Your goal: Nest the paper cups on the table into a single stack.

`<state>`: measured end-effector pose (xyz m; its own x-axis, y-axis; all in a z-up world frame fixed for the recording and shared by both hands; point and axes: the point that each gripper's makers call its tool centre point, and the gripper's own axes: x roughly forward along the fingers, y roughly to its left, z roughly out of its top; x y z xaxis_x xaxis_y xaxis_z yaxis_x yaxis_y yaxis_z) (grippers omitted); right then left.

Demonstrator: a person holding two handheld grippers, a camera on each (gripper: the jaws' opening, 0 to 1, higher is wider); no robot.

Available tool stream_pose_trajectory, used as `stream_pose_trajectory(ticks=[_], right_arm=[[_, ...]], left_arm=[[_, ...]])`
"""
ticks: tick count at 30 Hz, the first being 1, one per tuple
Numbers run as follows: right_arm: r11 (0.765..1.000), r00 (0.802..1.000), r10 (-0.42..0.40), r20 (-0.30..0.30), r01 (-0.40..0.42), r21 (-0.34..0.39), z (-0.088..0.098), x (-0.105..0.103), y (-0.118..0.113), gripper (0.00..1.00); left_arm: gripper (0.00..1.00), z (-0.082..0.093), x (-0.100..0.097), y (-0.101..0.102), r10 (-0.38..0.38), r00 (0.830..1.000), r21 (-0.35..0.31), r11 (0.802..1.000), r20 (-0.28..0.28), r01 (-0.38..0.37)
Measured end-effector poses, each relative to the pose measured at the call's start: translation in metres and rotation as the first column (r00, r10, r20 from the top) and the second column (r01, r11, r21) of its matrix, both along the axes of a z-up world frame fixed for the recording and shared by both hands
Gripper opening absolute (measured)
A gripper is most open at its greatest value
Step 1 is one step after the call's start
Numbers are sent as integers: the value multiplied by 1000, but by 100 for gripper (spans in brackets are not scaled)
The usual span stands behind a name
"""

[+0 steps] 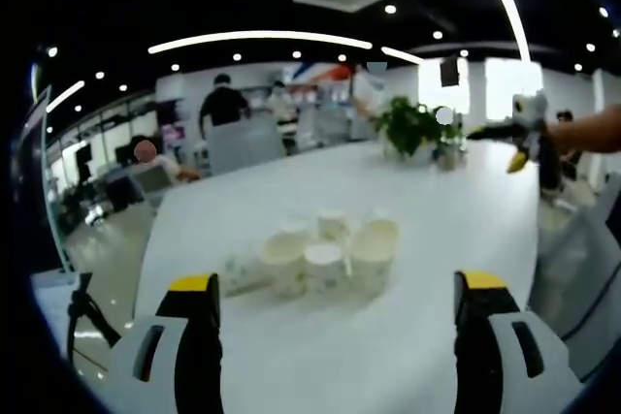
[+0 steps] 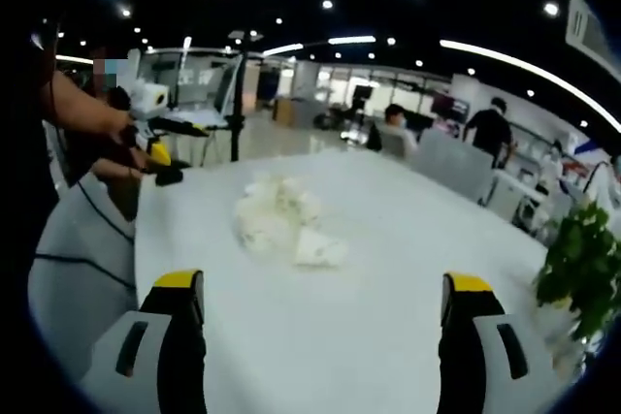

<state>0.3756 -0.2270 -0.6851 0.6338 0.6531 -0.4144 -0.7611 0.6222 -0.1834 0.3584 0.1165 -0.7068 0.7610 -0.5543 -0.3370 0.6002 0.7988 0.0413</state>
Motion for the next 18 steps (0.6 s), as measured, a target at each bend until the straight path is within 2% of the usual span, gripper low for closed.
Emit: stream_pose_trajectory(ticks=[7,18], right_arm=[[996,997,76,7,-75,-57,9,11,6,100],[986,990,144,8,-142,-88,15,21,22,100]], left_arm=[[99,0,1,2,4,1000,3,1000,-3,-4],[99,0,2,5,11,1000,14,1000,2,-11]])
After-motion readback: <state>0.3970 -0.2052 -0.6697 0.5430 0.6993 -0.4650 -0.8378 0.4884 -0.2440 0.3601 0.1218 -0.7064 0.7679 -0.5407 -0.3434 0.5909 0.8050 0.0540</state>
